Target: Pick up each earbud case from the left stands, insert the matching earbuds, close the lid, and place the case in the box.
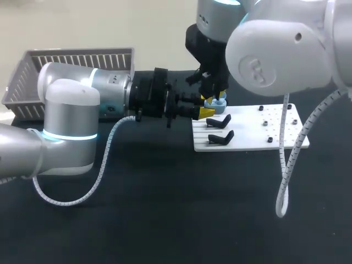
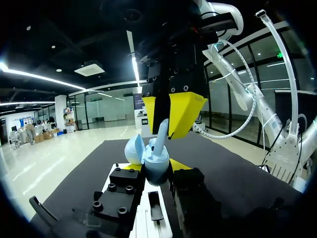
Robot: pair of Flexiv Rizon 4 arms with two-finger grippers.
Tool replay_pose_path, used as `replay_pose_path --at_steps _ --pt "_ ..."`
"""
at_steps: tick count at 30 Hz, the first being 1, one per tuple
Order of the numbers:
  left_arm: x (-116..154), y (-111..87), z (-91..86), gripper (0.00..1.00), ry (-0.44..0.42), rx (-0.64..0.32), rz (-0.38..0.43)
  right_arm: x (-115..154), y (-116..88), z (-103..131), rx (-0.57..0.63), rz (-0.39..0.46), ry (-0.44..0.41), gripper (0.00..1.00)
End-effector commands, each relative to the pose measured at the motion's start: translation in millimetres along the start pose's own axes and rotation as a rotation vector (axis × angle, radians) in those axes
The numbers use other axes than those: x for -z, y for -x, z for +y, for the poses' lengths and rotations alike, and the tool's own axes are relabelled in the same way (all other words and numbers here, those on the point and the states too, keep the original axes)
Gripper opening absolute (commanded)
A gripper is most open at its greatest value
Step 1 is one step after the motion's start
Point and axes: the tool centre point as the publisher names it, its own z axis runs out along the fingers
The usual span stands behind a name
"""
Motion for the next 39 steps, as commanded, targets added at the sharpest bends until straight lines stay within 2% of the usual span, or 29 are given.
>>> replay_pose_path --at_steps 1,30,31,32,33,34,39 --pt "0 -0.6 -1.6 0.00 0.006 -0.003 -0.002 -3 1 -1 -0.005 -0.002 0.000 0.00" --pt "0 -0.6 -1.6 0.00 0.006 -0.003 -0.002 -11 6 -6 -0.021 0.008 -0.002 0.00" --pt "0 -0.6 -1.6 0.00 0.006 -0.003 -0.002 -10 6 -6 -0.022 0.005 0.004 0.19" --pt "0 -0.6 -1.6 0.00 0.006 -0.003 -0.002 -9 6 -6 -0.022 0.001 0.013 0.48" --pt "0 -0.6 -1.6 0.00 0.006 -0.003 -0.002 -8 6 -6 -0.023 -0.002 0.015 0.66" --pt "0 -0.6 -1.6 0.00 0.006 -0.003 -0.002 -5 5 -6 -0.023 -0.006 0.016 1.00" --pt "0 -0.6 -1.6 0.00 0.006 -0.003 -0.002 11 -1 -4 -0.026 -0.043 0.034 1.00"
